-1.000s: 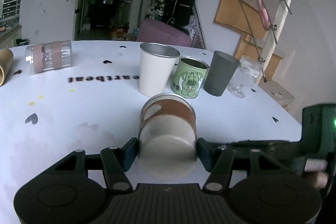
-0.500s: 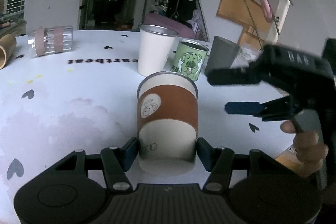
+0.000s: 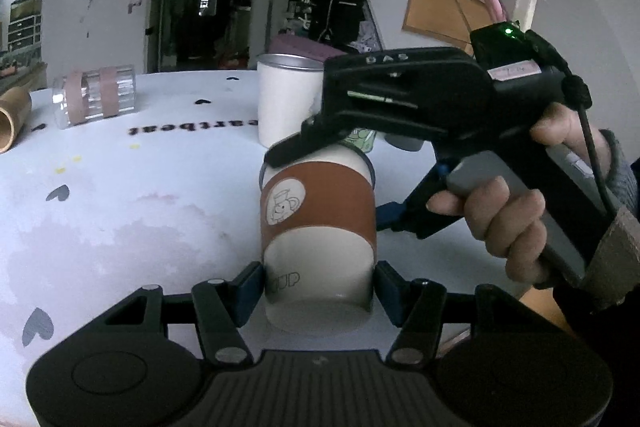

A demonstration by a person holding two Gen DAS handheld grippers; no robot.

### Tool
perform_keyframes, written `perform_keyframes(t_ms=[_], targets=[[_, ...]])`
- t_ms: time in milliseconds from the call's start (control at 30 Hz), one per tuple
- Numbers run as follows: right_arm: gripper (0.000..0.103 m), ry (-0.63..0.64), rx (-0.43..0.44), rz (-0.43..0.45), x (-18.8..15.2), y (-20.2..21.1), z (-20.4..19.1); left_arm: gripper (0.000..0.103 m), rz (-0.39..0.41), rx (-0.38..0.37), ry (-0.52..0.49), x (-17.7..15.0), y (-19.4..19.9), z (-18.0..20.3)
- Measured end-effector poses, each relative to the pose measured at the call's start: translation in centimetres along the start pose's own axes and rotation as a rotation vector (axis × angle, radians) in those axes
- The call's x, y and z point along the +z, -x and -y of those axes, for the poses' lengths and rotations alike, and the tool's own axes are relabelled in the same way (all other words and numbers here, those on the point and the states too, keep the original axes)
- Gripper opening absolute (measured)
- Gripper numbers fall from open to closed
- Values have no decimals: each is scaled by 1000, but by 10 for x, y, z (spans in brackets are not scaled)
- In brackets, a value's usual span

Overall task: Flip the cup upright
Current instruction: 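Grasp the cup with the right gripper while the left gripper opens and withdraws, then carry the cup with the right gripper and lower it upright beside the grey cup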

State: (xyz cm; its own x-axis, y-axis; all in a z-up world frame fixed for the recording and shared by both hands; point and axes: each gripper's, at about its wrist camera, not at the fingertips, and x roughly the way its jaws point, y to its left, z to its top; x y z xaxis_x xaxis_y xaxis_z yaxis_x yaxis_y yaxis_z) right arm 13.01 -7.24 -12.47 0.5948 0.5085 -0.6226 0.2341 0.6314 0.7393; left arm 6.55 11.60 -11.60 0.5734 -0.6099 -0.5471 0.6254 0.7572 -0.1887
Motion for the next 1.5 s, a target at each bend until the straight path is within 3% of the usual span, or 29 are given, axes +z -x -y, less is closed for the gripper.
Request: perform_keyframes(t_ms=[167,233,367,600,833,900,1100,1300,1500], targets=[[79,31,14,3,-4,5,-1,62,0,-6,-19,0,0,3],[79,91,22,38,-7,15,-6,76,-5,-10,-19,1,-2,3],[79,235,-19,157,-15,43,-15,83,10,-18,-23,1,-1,5],[79,416,-210,381,-13,92,-10,84,22,-22,-5,3,-2,4],[79,545,-499,624,9,120,11,84,42,-17,29,4,-1,1],[79,554,-570,670,18,125,22,84,42,-17,31,4,-1,1],[79,517,-661,776,34,141,59,84,45,-16,35,4,-2,1],[79,522,-681,902,28,141,84,84,48,-14,40,5,-3,0],[79,534,-695,918,13,140,81,84,49,-15,39,5,-3,1]])
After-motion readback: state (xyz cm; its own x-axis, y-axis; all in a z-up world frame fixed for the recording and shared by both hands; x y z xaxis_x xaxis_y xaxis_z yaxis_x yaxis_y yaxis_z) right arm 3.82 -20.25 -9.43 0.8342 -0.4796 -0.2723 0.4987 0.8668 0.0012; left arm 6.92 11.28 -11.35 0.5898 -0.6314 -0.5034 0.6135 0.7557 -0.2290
